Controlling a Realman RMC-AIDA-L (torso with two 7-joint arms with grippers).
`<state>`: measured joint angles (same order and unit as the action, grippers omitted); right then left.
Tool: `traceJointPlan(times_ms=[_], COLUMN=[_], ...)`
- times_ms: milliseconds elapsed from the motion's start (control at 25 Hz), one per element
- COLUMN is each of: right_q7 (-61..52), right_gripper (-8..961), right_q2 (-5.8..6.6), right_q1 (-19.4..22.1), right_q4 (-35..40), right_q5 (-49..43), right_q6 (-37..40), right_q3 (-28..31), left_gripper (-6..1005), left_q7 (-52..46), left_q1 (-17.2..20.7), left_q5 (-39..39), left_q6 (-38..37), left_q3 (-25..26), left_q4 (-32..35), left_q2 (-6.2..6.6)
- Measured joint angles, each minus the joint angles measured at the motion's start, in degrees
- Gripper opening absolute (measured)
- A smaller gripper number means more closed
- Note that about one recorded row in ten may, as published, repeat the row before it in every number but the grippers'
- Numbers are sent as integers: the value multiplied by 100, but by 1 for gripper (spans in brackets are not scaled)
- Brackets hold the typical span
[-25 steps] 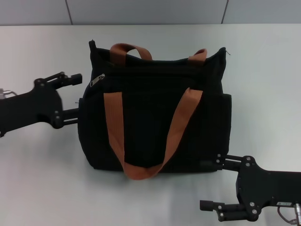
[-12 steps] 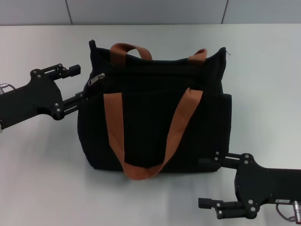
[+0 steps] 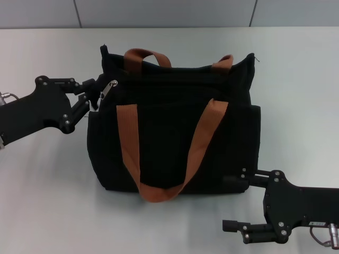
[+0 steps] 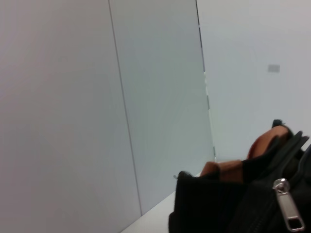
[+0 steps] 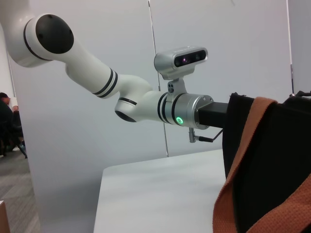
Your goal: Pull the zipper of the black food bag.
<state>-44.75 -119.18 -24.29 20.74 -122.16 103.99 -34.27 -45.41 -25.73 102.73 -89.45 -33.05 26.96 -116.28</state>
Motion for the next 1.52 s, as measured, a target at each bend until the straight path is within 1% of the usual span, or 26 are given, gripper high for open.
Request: traceJointPlan(times_ms=[80,280,320,440,560,600,640,760,800,840,960,1000,1040,1080,1120,1360,1400,1440,1520], right_q7=[0,-16,-143,-452,-1175,-1832,-1832,-2903,-3659,-3659,-4626,-5139,-5139,-5338,-5712,-6329,-6542,-6542,-6766], right_gripper=[783,783,783,783,783,783,783,783,783,783,783,783,783,782,782,782,783,783,783], right_q2=[0,0,0,2,14,15,15,26,37,37,46,47,47,47,47,63,81,81,109], right_q1=[0,-9,-9,-31,-166,-300,-300,-582,-815,-815,-1131,-1336,-1336,-1421,-1618,-2013,-2163,-2163,-2306], right_q4=[0,1,0,0,2,22,22,116,225,225,384,506,506,567,696,931,1001,1001,1062], right_q5=[1,152,335,536,898,1158,1158,1434,1512,1512,1600,1622,1622,1620,1596,1577,1577,1577,1577], right_q6=[6,236,476,706,988,1083,1083,1115,1096,1096,899,681,681,571,351,-126,-257,-257,-369], right_q3=[0,0,-1,-1,-1,-1,-1,0,3,3,6,-23,-23,-41,-115,-477,-630,-630,-785], left_gripper=[88,59,53,36,18,18,18,18,18,18,18,18,18,18,18,18,18,18,18], left_q7=[0,1,1,2,4,4,4,5,6,6,15,21,21,21,22,16,1,1,-20], left_q1=[20,111,138,144,145,146,146,147,147,147,147,147,147,147,146,103,96,96,94], left_q5=[-10,-201,-266,-281,-282,-282,-282,-285,-297,-297,-298,-298,-298,-298,-298,-298,-298,-298,-299], left_q6=[-95,-386,-470,-487,-501,-508,-508,-511,-512,-512,-487,-463,-463,-458,-455,-433,-428,-428,-428], left_q3=[4,10,10,9,9,9,9,9,9,9,9,9,9,9,9,9,9,9,9], left_q4=[3,31,32,15,6,4,4,3,2,2,2,2,2,2,2,3,12,12,28], left_q2=[0,0,0,-12,-52,-74,-74,-91,-94,-94,-100,-104,-104,-105,-105,-106,-106,-106,-106])
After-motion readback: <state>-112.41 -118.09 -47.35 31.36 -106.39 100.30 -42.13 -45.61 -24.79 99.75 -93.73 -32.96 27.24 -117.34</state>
